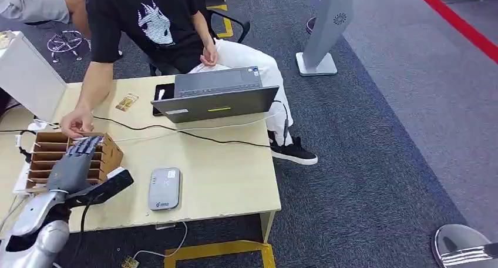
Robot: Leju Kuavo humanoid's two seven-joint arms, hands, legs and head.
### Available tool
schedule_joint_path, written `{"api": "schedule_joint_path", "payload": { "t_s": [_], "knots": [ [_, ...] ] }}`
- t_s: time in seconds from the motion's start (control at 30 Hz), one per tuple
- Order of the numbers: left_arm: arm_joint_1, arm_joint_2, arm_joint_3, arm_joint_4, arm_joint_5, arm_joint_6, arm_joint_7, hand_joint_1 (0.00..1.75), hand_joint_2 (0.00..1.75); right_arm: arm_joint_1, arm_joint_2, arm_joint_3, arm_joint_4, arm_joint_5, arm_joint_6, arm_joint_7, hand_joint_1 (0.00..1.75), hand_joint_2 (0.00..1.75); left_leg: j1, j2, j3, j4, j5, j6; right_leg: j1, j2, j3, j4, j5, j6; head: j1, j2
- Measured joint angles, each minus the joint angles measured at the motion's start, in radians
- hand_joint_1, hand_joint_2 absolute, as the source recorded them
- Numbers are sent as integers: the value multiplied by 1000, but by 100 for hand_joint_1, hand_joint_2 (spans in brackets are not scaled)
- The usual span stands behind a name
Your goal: Pass the card to the sensor for recognition and then transmit it.
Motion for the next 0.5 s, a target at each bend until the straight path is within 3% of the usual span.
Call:
{"api": "schedule_joint_path", "payload": {
  "t_s": [0.3,0.5],
  "knots": [
    [14,61,-2,-180,-19,-13,48,0,175,11,0,0,5,-34,11,-11,0,175,0,0,0,0,0,0,0,0,0,0,0,0,0,0],
    [25,76,-2,-209,-38,-10,102,0,175,15,0,0,8,-52,11,-11,0,175,0,0,0,0,0,0,0,0,0,0,0,0,0,0]
  ]
}}
